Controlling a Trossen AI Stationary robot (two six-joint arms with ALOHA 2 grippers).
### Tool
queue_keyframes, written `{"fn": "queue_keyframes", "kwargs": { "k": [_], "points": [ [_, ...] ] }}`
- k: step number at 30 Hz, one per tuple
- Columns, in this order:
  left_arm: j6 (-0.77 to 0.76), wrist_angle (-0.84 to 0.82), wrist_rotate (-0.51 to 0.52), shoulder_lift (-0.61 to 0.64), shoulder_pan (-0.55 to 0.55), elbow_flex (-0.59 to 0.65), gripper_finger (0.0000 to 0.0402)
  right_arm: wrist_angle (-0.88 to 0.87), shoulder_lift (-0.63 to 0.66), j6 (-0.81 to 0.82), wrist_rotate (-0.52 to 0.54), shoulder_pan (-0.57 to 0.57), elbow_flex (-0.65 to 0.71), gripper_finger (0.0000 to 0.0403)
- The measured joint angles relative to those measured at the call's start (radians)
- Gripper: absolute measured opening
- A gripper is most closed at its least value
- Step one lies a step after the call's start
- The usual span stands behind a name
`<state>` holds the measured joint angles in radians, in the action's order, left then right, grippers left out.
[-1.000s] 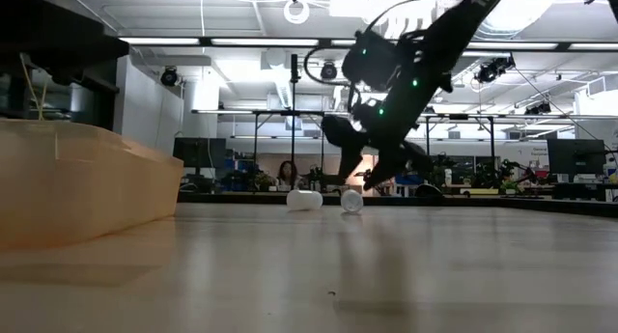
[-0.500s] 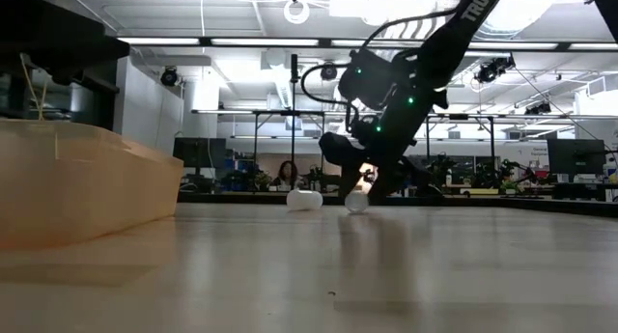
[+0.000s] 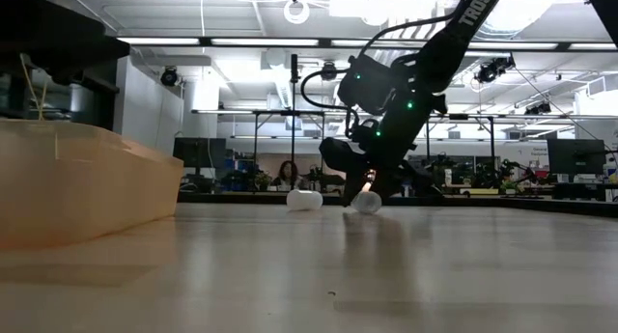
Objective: Pick and place pill bottles into a basket
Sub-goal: Put the transparent pill bottle into the orange bin
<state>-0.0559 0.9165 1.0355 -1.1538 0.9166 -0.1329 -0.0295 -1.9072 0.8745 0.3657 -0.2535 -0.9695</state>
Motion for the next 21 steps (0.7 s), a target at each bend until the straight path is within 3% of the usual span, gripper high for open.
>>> {"fn": "queue_keyframes", "kwargs": {
  "k": [8,14,18,21],
  "points": [
    [-0.001,0.0,0.0,0.0,0.0,0.0,0.0237,0.003,0.006,-0.009,-0.009,0.005,0.001,0.0142],
    [-0.002,0.02,0.007,0.0,0.0,0.0,0.0237,0.103,0.082,-0.117,-0.007,0.054,0.004,0.0136],
    [-0.001,0.053,0.014,0.0,0.0,0.0,0.0237,0.176,0.16,-0.217,0.056,0.113,0.004,0.0138],
    [-0.001,0.097,0.055,0.0,-0.01,0.0,0.0237,0.351,0.205,-0.36,0.137,0.178,0.004,0.0135]
  ]
}}
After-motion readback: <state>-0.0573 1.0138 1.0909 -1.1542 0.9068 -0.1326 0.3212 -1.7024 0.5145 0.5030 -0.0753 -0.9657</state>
